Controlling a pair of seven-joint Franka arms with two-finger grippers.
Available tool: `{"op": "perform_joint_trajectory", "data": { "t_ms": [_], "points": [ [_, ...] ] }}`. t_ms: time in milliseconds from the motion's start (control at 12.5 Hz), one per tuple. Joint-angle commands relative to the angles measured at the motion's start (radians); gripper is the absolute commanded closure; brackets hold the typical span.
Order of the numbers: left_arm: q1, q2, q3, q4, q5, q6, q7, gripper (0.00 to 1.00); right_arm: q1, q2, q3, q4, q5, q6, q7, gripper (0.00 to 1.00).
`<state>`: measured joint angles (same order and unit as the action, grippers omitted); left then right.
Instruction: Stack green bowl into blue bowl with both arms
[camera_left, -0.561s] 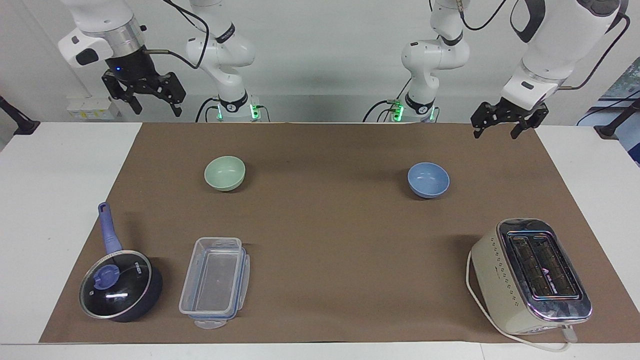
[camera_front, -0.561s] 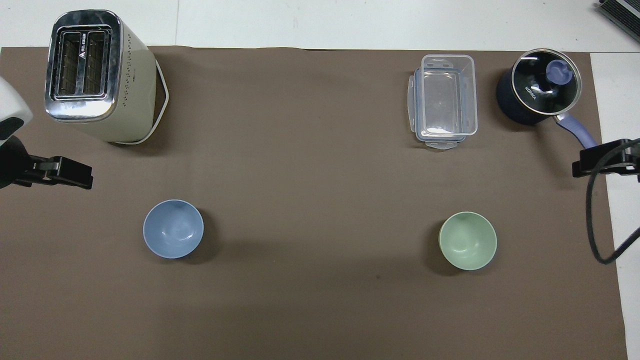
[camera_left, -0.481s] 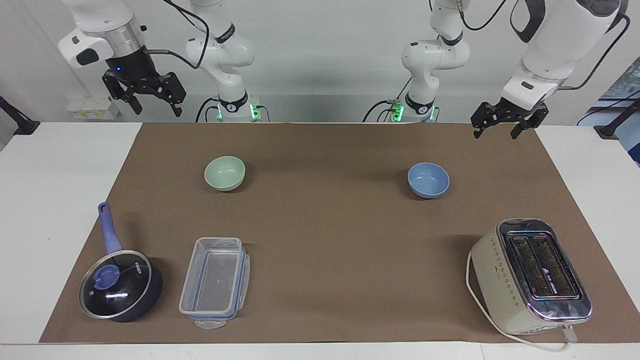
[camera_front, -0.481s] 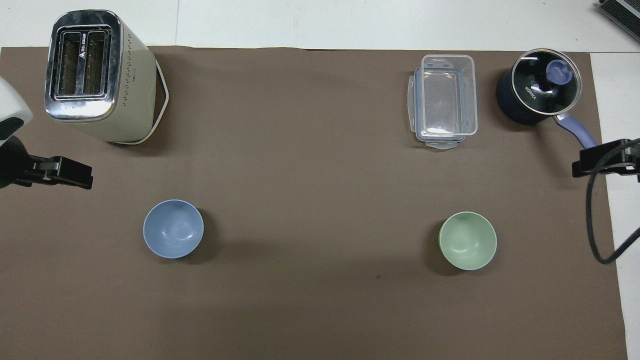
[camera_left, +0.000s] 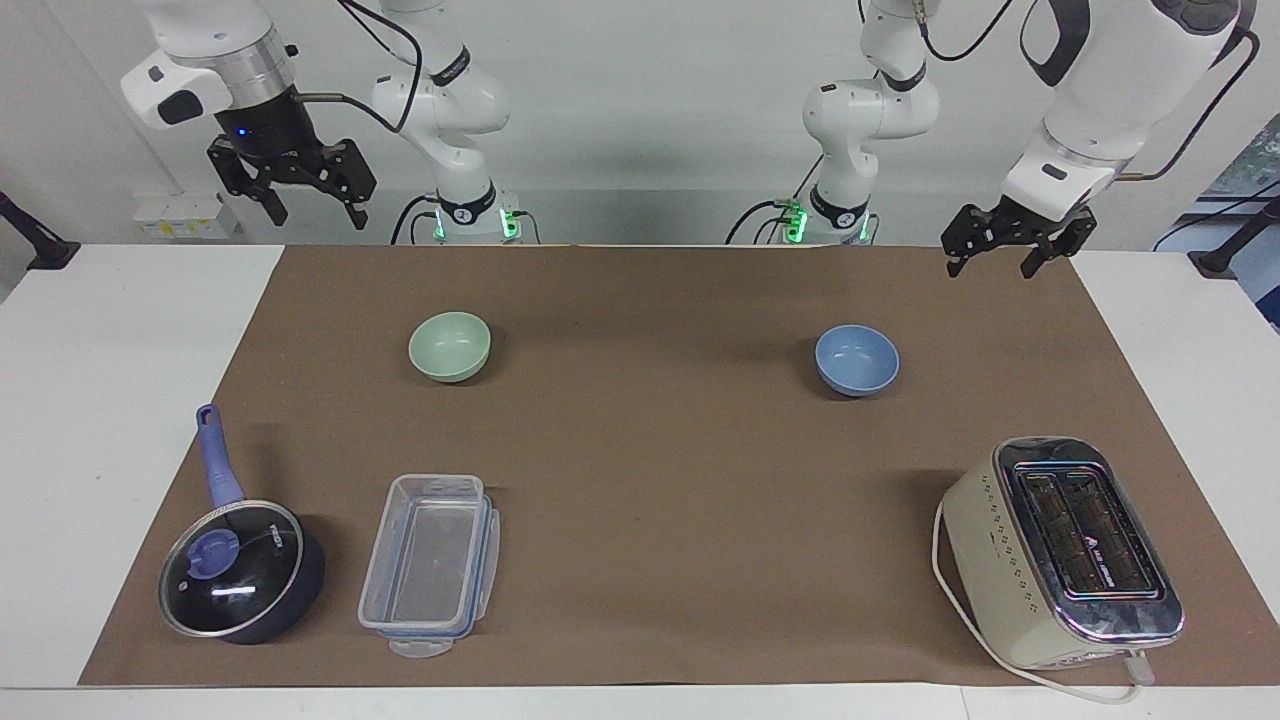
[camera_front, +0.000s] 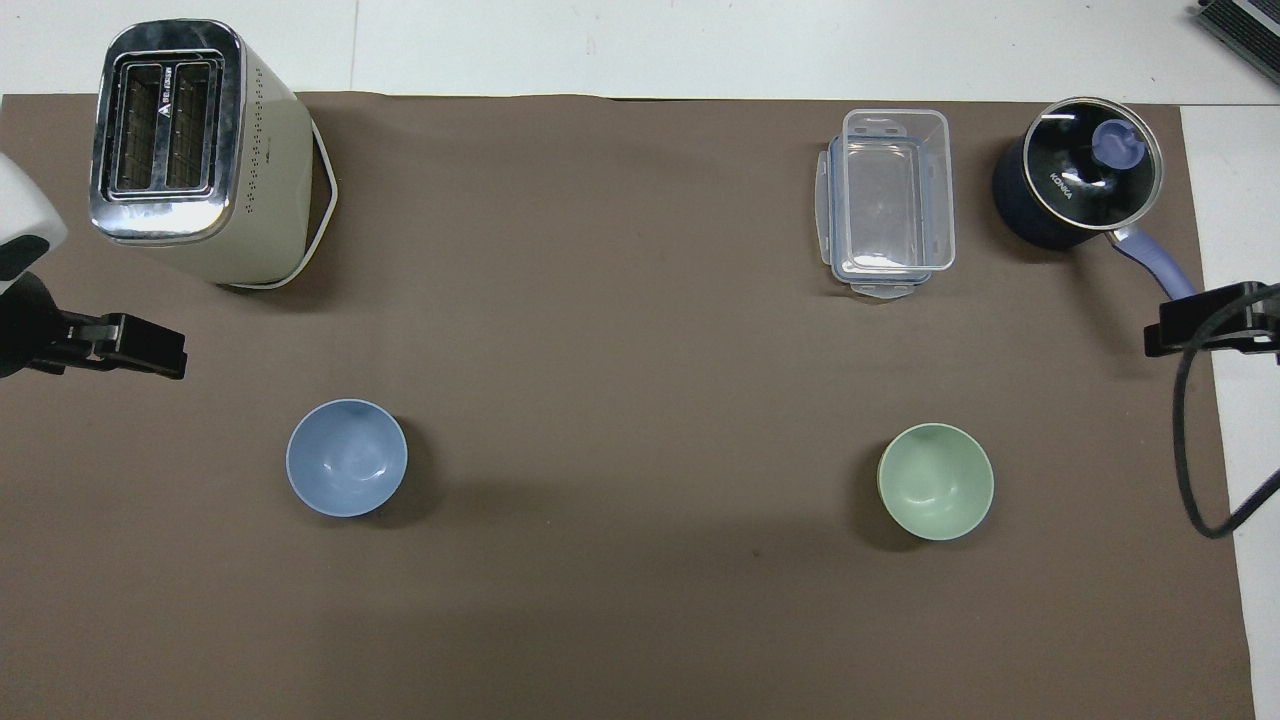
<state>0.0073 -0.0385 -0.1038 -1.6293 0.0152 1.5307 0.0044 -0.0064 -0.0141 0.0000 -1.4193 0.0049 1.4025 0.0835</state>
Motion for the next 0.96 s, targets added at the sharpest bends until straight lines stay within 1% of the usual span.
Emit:
{"op": "perform_joint_trajectory", "data": {
  "t_ms": [0,321,642,882],
  "points": [
    [0.008,-0.006,-0.005,-0.006,0.011,-0.006,0.008,0.0,-0.011,-0.017,-0.002,-0.013,0.0,-0.011,-0.022,0.0],
    [0.01,-0.004,-0.005,-0.006,0.011,-0.006,0.008,0.0,-0.009,-0.02,0.003,-0.026,-0.002,0.003,-0.002,0.0],
    [0.01,-0.006,-0.005,-0.006,0.011,-0.004,0.006,0.0,-0.001,-0.043,0.006,-0.067,-0.002,0.007,0.025,0.0],
    [0.01,-0.007,-0.005,-0.012,0.002,-0.003,0.006,0.0,-0.006,-0.044,0.005,-0.067,-0.002,0.01,0.012,0.0]
  ]
}}
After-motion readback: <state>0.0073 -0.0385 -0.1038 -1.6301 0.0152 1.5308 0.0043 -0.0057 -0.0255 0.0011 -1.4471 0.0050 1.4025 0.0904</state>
